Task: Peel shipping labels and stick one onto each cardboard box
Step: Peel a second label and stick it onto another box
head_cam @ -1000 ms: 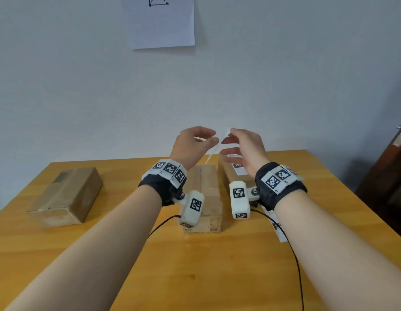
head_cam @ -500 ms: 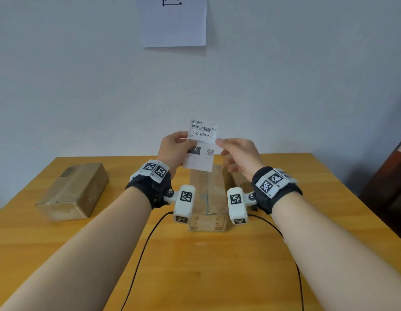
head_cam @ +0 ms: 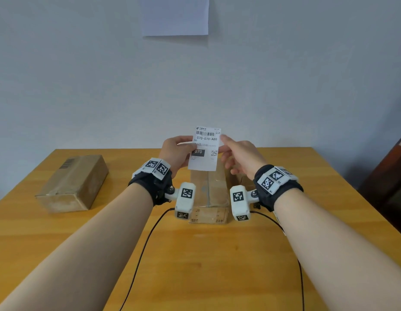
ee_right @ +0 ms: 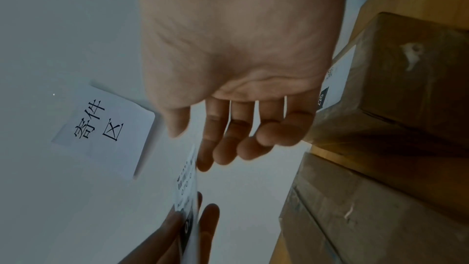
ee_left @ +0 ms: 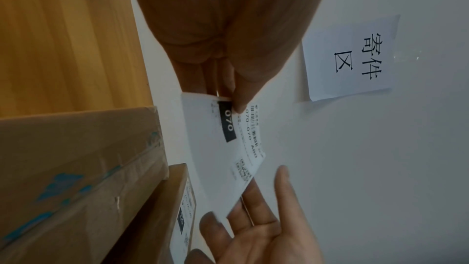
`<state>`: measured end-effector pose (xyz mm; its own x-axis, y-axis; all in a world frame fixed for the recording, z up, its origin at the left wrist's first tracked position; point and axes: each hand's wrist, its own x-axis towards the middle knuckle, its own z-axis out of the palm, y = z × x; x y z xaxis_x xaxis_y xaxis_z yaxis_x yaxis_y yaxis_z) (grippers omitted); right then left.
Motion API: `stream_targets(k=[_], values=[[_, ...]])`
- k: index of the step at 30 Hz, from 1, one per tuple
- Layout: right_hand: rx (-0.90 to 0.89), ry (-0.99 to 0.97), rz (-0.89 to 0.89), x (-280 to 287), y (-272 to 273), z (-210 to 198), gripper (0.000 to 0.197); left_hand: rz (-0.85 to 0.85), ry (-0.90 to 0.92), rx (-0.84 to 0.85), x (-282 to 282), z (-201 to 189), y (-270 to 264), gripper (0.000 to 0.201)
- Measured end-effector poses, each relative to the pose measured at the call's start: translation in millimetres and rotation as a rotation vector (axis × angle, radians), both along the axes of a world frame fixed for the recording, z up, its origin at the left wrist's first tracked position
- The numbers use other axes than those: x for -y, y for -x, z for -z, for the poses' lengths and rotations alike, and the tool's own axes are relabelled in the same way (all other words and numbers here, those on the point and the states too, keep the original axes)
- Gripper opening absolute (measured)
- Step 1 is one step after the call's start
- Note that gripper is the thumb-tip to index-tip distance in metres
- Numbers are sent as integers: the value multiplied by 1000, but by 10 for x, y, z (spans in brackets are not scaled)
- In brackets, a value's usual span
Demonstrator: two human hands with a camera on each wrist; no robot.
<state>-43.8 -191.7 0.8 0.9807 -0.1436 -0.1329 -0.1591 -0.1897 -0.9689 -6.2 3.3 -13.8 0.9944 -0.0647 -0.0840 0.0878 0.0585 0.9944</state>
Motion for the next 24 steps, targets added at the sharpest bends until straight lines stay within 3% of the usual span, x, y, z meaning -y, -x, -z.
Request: stream_targets(k=[5,9,15,24], values=[[62,130,-16,34,-20,55,21,24,-30,-42,-4,47,-8,24],[24,182,-23,49,-36,113,16,44,-94,-53,-15,78,4,20],[-96,217,-10,61,-98,286,27,129,-224,-107,-25,226,18,31],[-182,463,-23,75,-110,454,36,62,-518,-102,-37,370,-10,31]])
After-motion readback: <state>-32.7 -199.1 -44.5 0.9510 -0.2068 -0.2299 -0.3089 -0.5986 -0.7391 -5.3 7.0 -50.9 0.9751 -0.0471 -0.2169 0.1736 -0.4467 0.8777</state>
